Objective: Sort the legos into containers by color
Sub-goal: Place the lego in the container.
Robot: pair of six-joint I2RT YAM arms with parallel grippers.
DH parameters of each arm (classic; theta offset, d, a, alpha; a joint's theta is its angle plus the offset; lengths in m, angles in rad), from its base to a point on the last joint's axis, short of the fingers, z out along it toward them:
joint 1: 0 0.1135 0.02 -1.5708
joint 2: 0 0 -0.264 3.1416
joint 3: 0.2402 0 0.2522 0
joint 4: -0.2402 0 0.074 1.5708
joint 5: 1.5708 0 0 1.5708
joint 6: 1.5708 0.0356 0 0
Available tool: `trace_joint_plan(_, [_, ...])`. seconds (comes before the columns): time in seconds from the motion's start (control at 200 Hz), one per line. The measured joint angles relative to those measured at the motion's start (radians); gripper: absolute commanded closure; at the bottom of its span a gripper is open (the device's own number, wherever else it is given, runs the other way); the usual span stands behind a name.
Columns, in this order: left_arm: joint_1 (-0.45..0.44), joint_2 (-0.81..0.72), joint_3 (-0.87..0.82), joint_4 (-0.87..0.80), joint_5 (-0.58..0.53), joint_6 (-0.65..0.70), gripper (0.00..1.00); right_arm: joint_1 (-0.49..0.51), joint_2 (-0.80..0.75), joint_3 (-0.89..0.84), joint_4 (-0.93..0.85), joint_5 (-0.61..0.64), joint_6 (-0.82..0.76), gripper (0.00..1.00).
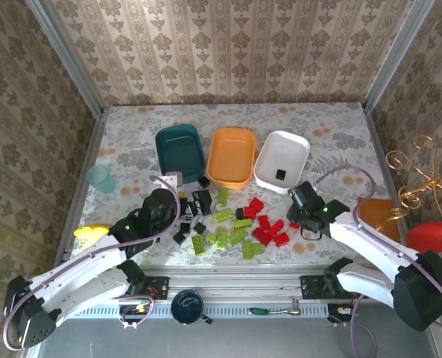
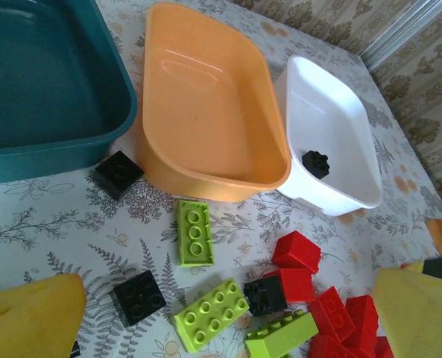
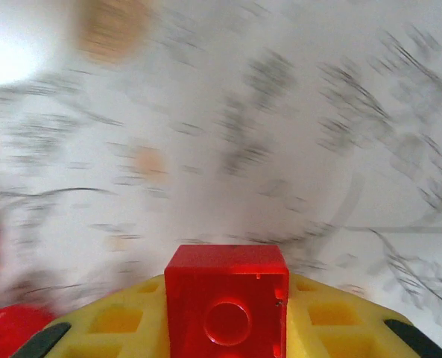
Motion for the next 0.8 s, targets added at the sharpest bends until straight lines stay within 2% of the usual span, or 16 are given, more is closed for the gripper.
trace_joint_plan(0.145, [0.000, -0.057, -0.024, -0.026, 0.000, 0.000, 0.00, 0.032, 0.141, 0.255, 0.078, -0.087, -0.170, 0.70])
trace_joint_plan(0.335, [0.000, -0.090, -0.047, -0.081, 0.001, -0.012, 0.01, 0.093, 0.540, 0.639, 0.133, -0.123, -0.366, 0.72])
trace_joint_plan(0.455, [0.000, -0.095, -0.047, -0.135, 0.009, -0.023, 0.05, 0.101, 0.757, 0.807, 0.141, -0.120, -0.434, 0.69])
trace_joint_plan(0.555, [0.000, -0.095, -0.047, -0.182, 0.016, -0.027, 0.05, 0.101, 0.880, 0.888, 0.139, -0.113, -0.457, 0.61])
trace_joint_plan(0.685, [0.000, -0.096, -0.047, -0.229, 0.032, -0.029, 0.06, 0.098, 0.979, 0.957, 0.129, -0.107, -0.465, 0.33])
trace_joint_plan(0.795, [0.000, -0.095, -0.047, -0.262, 0.047, -0.029, 0.06, 0.098, 0.994, 0.974, 0.126, -0.107, -0.472, 0.26])
